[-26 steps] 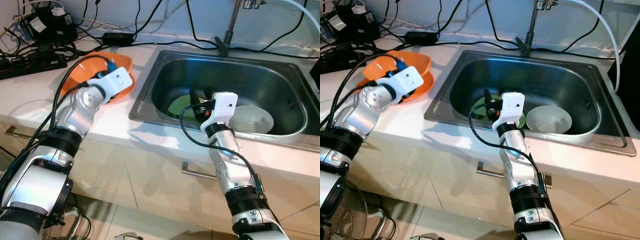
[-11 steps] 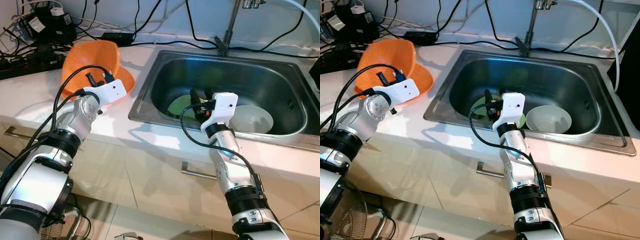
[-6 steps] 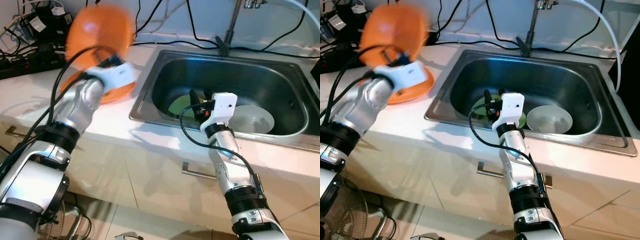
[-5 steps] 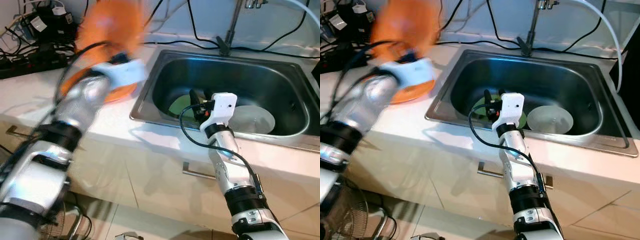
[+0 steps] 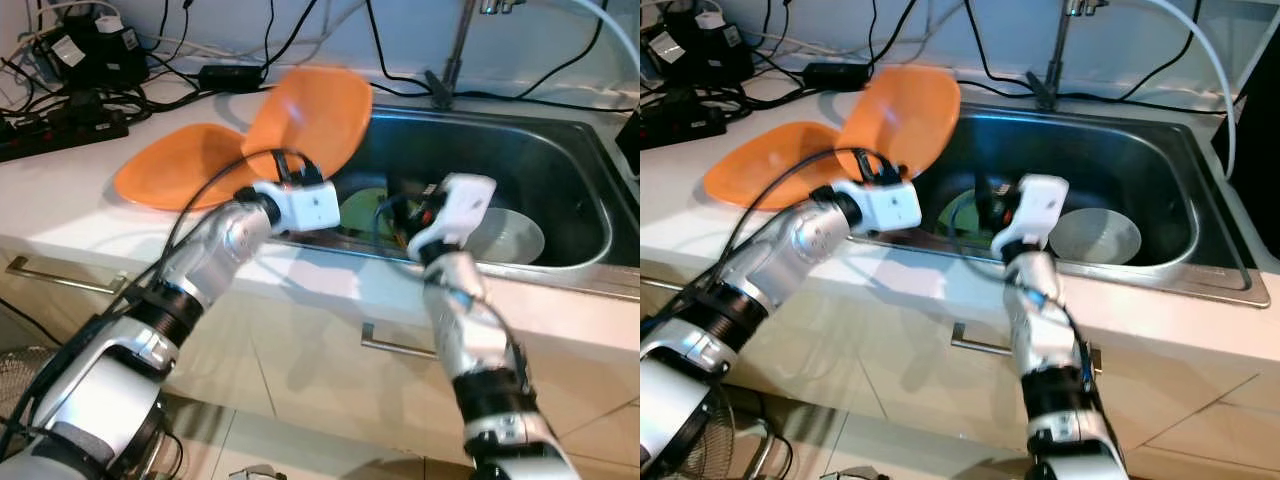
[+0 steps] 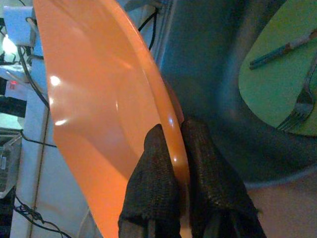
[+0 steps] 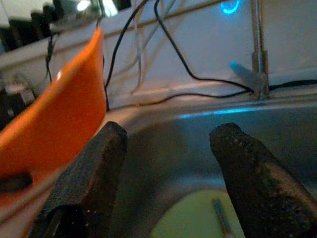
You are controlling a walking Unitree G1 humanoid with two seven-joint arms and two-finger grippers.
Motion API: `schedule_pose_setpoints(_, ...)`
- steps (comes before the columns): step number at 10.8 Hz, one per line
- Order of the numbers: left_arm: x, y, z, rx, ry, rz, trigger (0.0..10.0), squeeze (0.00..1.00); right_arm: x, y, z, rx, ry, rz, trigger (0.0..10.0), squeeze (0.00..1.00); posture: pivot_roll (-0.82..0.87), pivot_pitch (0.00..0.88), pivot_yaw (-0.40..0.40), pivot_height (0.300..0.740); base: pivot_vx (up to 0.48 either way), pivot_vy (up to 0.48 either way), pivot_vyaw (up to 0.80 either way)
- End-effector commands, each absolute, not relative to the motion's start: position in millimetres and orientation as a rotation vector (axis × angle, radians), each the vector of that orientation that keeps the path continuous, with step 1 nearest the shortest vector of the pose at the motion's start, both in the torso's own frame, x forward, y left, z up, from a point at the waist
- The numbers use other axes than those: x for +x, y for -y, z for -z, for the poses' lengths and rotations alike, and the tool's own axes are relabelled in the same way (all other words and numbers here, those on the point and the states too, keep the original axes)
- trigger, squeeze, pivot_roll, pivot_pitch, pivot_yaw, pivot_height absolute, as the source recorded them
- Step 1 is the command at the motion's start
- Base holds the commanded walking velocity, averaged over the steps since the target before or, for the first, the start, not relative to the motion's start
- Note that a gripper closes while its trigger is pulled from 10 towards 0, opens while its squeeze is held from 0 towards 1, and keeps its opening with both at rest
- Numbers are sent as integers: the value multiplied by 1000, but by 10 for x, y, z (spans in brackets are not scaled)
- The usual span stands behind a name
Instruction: Kitchen organization
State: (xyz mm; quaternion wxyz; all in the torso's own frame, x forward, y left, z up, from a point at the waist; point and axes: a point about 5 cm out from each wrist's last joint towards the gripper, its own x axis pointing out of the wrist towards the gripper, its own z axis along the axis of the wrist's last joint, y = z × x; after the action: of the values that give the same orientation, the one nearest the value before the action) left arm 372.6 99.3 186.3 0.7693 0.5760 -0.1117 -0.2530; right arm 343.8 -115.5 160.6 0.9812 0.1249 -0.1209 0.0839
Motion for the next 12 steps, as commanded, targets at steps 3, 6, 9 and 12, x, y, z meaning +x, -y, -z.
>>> schedule_pose_setpoints(3,3662,-830,-1901,1267,309,587,10000,0,3466,1202,-1819,420,263,-180,10000,1000,68,0,44,740,0,0,0)
schedule_pose_setpoints(6,3641,-784,-1838,1282,303,609,10000,0,3466,1168,-1945,592,262,-231,10000,1000,66,0,43,740,0,0,0)
schedule_pose_setpoints(9,3610,-711,-1807,1286,315,637,10000,0,3427,1055,-2038,648,244,-331,10000,0,66,0,43,740,0,0,0)
schedule_pose_setpoints(12,3571,-627,-1868,1275,381,658,10000,0,3439,1023,-1970,645,184,-339,10000,0,72,0,41,740,0,0,0)
